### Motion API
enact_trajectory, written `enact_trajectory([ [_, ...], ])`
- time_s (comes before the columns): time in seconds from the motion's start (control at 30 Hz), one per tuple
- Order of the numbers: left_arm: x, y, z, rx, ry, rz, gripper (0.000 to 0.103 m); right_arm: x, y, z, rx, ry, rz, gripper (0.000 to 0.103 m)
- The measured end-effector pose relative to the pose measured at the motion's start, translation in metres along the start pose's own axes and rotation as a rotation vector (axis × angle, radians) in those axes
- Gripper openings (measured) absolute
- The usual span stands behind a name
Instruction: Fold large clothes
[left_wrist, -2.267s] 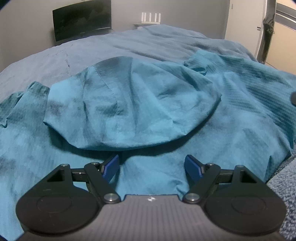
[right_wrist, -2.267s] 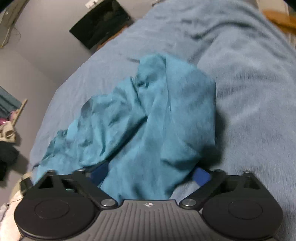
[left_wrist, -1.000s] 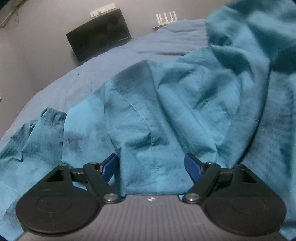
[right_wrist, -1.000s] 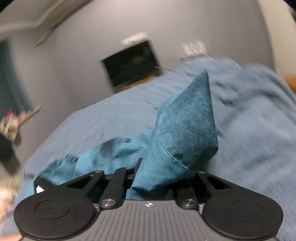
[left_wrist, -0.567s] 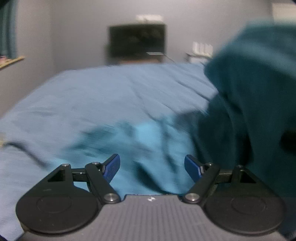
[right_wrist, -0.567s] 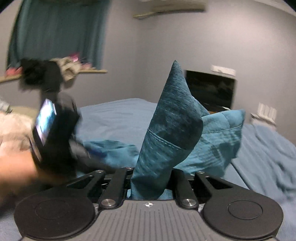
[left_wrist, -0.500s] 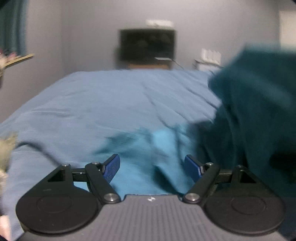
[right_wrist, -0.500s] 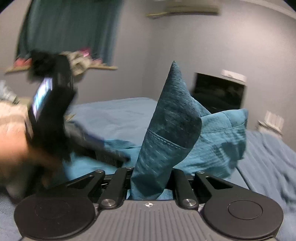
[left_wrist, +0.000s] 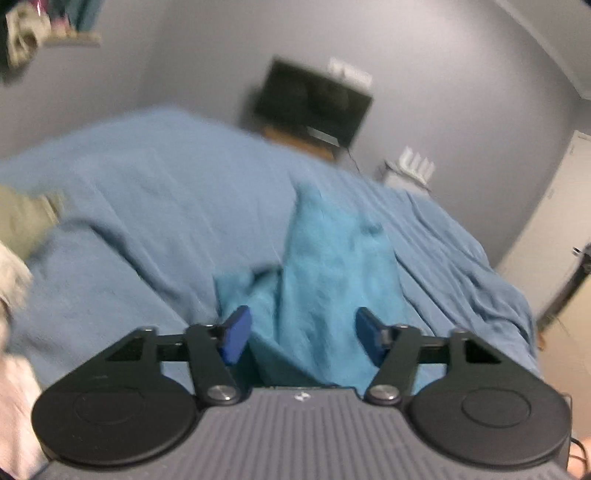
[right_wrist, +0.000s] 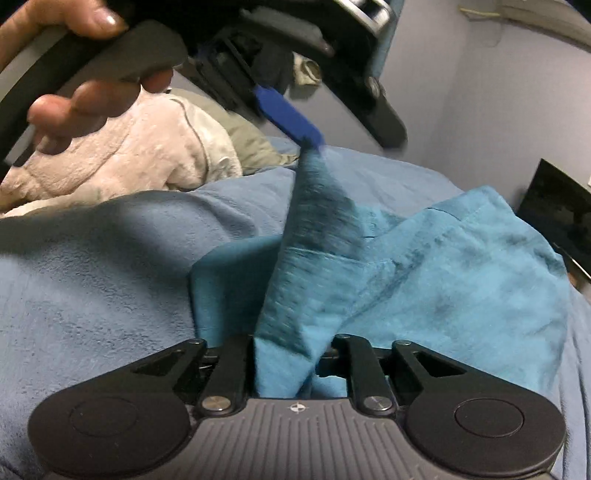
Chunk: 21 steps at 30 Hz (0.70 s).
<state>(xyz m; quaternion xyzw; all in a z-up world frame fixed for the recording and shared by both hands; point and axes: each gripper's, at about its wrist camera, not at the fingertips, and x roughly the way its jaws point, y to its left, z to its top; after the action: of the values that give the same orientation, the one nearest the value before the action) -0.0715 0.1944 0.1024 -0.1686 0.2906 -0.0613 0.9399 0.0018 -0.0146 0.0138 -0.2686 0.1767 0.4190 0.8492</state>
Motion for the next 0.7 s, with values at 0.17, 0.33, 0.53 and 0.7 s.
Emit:
enact_trajectory([
  [0.17, 0.024, -0.001, -0.014, 0.050, 0.104, 0.031, 0.041, 0.004, -0.020, -0.003, 0.092, -0.004, 0.072, 0.036],
  [0.33, 0.048, 0.025, -0.022, 0.139, 0.151, 0.155, 0.016, -0.024, -0.044, -0.013, 0.215, -0.008, 0.194, 0.062],
  [0.53, 0.063, 0.052, -0.038, 0.096, 0.191, 0.164, 0.014, -0.071, -0.082, -0.028, 0.342, -0.050, 0.255, 0.077],
  [0.7, 0.063, 0.052, -0.038, 0.119, 0.199, 0.178, 0.014, -0.092, -0.162, -0.043, 0.587, -0.111, 0.150, 0.070],
])
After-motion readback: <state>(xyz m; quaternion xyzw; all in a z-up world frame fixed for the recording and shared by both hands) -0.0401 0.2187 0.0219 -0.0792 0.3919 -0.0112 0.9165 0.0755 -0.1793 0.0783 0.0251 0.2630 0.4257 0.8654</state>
